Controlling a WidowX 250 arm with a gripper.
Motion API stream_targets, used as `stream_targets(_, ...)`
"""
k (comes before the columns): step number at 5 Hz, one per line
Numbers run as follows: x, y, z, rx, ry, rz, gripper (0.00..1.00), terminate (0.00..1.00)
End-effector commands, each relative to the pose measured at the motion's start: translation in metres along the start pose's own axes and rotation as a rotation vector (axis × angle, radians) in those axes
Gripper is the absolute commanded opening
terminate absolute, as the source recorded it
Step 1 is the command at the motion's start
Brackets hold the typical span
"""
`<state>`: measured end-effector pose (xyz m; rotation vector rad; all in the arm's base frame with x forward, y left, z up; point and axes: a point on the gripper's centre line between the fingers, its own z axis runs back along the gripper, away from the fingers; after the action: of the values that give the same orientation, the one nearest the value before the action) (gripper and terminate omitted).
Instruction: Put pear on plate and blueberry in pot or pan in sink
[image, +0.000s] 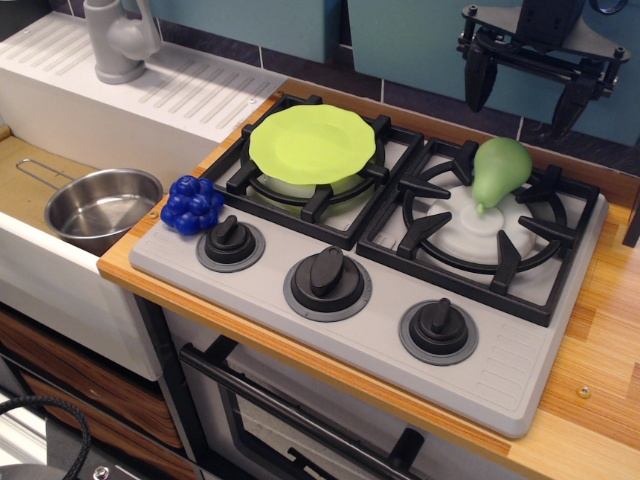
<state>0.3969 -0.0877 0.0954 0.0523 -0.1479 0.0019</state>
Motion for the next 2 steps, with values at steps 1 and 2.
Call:
stream_targets(1, 0.000, 0.000, 0.000, 0.000, 0.000, 0.000, 1.00, 0.00)
stream_targets(2, -0.004, -0.007, -0.012, 0.000, 0.007, 0.031, 1.00, 0.00)
